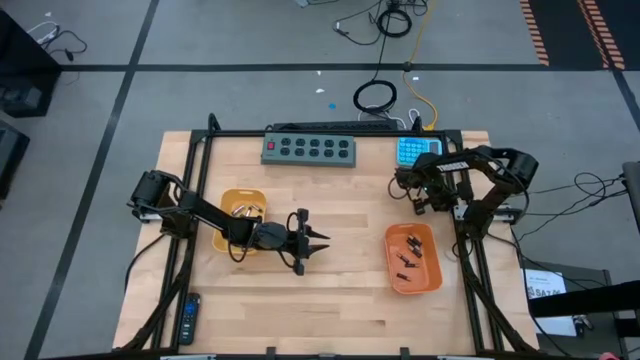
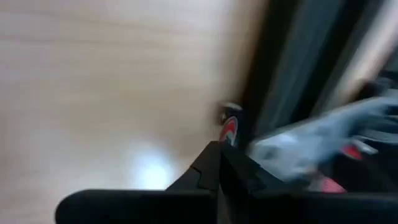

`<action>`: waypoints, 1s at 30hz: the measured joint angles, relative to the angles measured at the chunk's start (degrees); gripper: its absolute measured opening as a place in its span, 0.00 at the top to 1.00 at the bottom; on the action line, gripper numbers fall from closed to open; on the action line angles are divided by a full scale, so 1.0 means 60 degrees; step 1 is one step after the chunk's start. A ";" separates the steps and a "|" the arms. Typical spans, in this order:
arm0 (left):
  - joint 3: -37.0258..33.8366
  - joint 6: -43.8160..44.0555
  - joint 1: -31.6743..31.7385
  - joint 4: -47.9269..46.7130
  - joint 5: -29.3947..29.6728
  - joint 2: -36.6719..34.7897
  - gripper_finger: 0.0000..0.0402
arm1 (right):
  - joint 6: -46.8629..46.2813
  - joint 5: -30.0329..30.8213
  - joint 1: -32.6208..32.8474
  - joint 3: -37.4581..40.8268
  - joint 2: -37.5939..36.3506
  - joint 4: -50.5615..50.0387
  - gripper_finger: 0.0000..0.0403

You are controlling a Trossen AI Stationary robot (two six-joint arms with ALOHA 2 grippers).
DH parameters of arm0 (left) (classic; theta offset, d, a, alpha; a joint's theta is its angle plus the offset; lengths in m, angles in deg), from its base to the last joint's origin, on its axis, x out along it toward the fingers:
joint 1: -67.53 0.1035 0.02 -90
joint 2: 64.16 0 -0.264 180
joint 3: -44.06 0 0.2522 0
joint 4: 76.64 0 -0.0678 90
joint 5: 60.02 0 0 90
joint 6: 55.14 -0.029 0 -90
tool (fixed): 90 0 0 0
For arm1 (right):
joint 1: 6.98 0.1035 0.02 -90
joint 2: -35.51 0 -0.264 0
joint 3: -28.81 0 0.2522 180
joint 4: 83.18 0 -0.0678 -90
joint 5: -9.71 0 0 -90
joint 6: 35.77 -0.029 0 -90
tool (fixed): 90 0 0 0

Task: Sort batteries
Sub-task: Put the silver battery into the yellow bin

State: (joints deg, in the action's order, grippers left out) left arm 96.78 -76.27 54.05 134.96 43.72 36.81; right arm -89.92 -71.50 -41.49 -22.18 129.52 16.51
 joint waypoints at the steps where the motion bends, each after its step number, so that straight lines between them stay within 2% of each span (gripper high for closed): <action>1: 0.0000 -0.0002 0.0000 0.0000 0.0000 0.0000 0.73 | 0.0023 -0.0111 0.0017 -0.0088 -0.0002 0.0061 1.00; 5: 0.0005 0.0081 0.0005 -0.0057 0.0001 0.0000 0.73 | 0.0054 -0.0307 0.0313 -0.0527 0.0001 0.0106 1.00; 9: 0.0004 0.0171 0.0056 -0.0192 0.0001 0.0004 0.73 | 0.0041 -0.0086 0.0877 -0.1175 -0.0072 -0.0143 1.00; 18: 0.0004 0.0277 0.0062 -0.0445 0.0004 0.0007 0.73 | 0.0163 0.0207 0.1067 -0.1509 -0.1211 -0.0252 1.00; 24: 0.0004 0.0388 0.0062 -0.0503 0.0004 0.0007 0.73 | 0.0323 -0.0012 0.1520 -0.1510 -0.2156 0.0704 1.00; 30: 0.0004 0.0397 0.0067 -0.0435 0.0004 0.0007 0.73 | 0.1252 -0.0610 0.2231 -0.1586 -0.2104 0.2409 0.98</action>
State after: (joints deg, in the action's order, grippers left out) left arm 96.80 -73.89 54.46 132.35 43.74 36.85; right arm -82.40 -75.16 -28.11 -31.69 116.89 30.96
